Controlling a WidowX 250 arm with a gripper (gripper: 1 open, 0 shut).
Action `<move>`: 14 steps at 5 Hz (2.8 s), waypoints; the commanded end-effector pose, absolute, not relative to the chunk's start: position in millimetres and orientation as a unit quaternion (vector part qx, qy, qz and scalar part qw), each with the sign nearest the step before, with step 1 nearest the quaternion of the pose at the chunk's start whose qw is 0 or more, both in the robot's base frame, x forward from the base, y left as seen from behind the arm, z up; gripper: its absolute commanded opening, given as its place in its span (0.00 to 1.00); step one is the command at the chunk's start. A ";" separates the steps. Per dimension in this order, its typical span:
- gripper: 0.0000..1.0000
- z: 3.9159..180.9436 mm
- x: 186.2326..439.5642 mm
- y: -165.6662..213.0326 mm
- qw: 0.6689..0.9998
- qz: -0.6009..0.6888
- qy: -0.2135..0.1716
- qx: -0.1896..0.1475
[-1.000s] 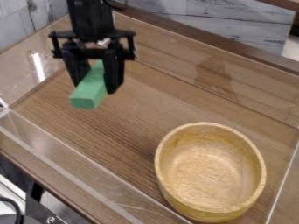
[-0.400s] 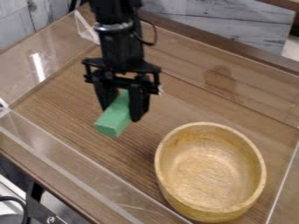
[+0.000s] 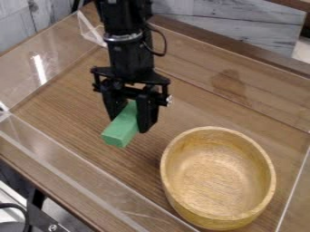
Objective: Remove the green block from inside the brown bowl and put it on the table
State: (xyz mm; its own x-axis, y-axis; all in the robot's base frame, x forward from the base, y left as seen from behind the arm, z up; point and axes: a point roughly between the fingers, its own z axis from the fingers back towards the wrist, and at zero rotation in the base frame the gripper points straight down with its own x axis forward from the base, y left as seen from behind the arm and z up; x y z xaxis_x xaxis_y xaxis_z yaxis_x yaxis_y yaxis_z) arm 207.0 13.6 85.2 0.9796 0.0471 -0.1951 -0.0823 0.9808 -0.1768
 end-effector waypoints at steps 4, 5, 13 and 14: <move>0.00 84.8 212.7 22.2 0.991 0.028 0.080 -0.101; 0.00 84.0 212.6 23.6 0.991 0.027 0.081 -0.103; 0.00 77.2 223.2 38.4 0.990 0.017 0.078 -0.112; 0.00 76.2 225.1 40.2 0.990 0.017 0.078 -0.113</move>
